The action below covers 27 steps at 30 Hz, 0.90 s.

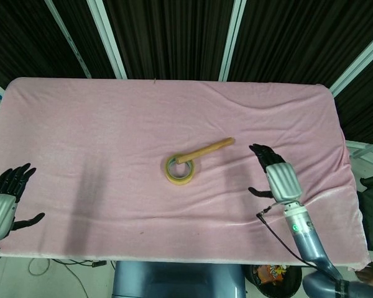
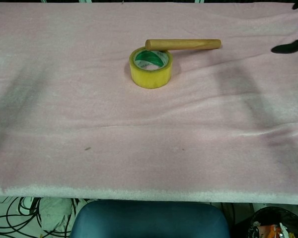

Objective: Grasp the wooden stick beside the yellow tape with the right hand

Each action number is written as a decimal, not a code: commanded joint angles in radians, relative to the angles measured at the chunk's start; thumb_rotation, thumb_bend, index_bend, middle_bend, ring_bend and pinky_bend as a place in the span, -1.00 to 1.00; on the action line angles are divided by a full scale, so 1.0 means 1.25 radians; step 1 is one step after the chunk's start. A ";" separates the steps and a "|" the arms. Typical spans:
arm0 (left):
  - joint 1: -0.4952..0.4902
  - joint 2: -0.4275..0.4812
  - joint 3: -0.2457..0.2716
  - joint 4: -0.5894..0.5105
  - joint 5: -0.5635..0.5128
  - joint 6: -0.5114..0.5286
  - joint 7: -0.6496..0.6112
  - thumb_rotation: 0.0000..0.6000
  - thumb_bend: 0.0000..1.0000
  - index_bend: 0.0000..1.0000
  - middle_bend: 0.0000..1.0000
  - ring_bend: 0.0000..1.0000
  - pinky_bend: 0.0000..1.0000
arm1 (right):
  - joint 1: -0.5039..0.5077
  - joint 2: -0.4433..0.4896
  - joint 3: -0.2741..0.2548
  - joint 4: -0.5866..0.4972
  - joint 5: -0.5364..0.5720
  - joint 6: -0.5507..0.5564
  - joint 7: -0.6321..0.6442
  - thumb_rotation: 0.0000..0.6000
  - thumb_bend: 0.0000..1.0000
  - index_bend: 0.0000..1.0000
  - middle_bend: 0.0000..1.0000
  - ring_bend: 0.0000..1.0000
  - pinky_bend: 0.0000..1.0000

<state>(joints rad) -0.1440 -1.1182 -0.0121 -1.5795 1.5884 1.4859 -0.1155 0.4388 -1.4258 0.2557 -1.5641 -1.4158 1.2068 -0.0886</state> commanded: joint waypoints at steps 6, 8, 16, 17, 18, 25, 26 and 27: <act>-0.005 0.007 -0.003 -0.008 -0.015 -0.017 -0.010 1.00 -1.00 -1.00 -1.00 -1.00 -1.00 | 0.156 -0.164 0.078 0.208 0.077 -0.126 -0.009 1.00 -0.62 -0.60 -0.60 -0.60 -0.37; -0.007 0.008 -0.005 -0.010 -0.021 -0.023 -0.015 1.00 -1.00 -1.00 -1.00 -1.00 -1.00 | 0.190 -0.201 0.085 0.268 0.083 -0.154 0.015 1.00 -0.61 -0.57 -0.59 -0.60 -0.37; -0.013 0.012 -0.009 -0.016 -0.041 -0.044 -0.021 1.00 -1.00 -1.00 -1.00 -1.00 -1.00 | 0.284 -0.309 0.085 0.466 0.070 -0.217 0.107 1.00 -0.60 -0.52 -0.55 -0.60 -0.37; -0.014 0.012 -0.010 -0.017 -0.044 -0.046 -0.021 1.00 -1.00 -1.00 -1.00 -1.00 -1.00 | 0.293 -0.320 0.084 0.487 0.068 -0.222 0.119 1.00 -0.60 -0.51 -0.54 -0.59 -0.37; -0.015 0.012 -0.011 -0.018 -0.047 -0.049 -0.022 1.00 -1.00 -1.00 -1.00 -1.00 -1.00 | 0.302 -0.331 0.082 0.509 0.065 -0.227 0.129 1.00 -0.60 -0.51 -0.54 -0.59 -0.37; -0.018 0.015 -0.014 -0.022 -0.059 -0.060 -0.026 1.00 -1.00 -1.00 -1.00 -1.00 -1.00 | 0.354 -0.406 0.058 0.667 0.041 -0.259 0.205 1.00 -0.60 -0.49 -0.53 -0.58 -0.37; -0.018 0.015 -0.015 -0.022 -0.060 -0.060 -0.027 1.00 -1.00 -1.00 -1.00 -1.00 -1.00 | 0.361 -0.416 0.056 0.687 0.041 -0.265 0.217 1.00 -0.60 -0.49 -0.53 -0.58 -0.37; -0.018 0.015 -0.015 -0.023 -0.061 -0.061 -0.028 1.00 -1.00 -1.00 -1.00 -1.00 -1.00 | 0.367 -0.426 0.054 0.707 0.040 -0.269 0.229 1.00 -0.60 -0.48 -0.53 -0.58 -0.37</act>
<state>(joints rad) -0.1664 -1.1000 -0.0306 -1.6075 1.5129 1.4102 -0.1494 0.8692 -1.9205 0.3353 -0.7363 -1.3559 0.8927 0.1569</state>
